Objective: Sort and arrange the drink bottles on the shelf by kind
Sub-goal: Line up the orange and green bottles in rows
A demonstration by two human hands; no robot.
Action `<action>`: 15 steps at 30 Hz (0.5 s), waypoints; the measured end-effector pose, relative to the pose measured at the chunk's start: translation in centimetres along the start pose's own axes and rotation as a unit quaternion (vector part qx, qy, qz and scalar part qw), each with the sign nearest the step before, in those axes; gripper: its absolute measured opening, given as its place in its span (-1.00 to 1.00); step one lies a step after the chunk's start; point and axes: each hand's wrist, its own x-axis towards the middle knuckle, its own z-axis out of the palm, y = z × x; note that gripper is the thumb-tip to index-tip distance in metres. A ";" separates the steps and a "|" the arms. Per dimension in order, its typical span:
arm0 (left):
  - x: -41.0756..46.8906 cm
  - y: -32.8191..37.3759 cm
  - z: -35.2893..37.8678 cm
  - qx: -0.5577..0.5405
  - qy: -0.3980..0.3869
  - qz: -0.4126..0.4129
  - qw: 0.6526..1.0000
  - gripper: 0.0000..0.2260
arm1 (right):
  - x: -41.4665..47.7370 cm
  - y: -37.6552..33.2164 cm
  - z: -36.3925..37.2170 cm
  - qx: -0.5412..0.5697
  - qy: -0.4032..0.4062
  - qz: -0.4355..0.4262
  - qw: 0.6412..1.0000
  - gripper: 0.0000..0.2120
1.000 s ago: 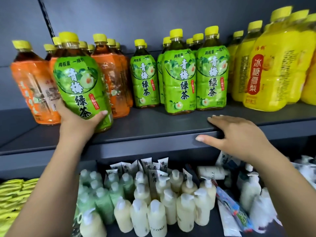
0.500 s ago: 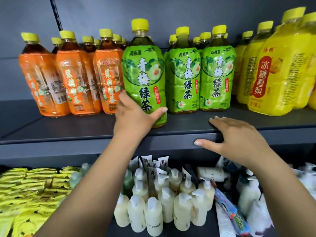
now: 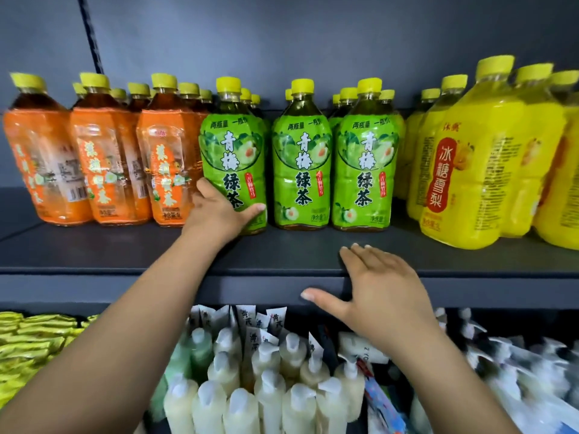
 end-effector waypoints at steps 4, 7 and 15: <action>1.2 0.7 0.2 0.049 -0.028 -0.018 0.998 -0.09 | -0.1 0.6 0.7 0.029 0.016 0.002 0.999 -0.08; 1.6 1.0 0.8 0.043 -0.030 -0.028 0.998 -0.09 | 0.0 0.6 0.7 0.021 0.010 -0.013 1.000 -0.15; 1.2 0.0 1.8 0.079 -0.107 -0.049 0.990 -0.04 | -0.1 0.6 -0.1 0.031 -0.001 -0.050 0.998 0.13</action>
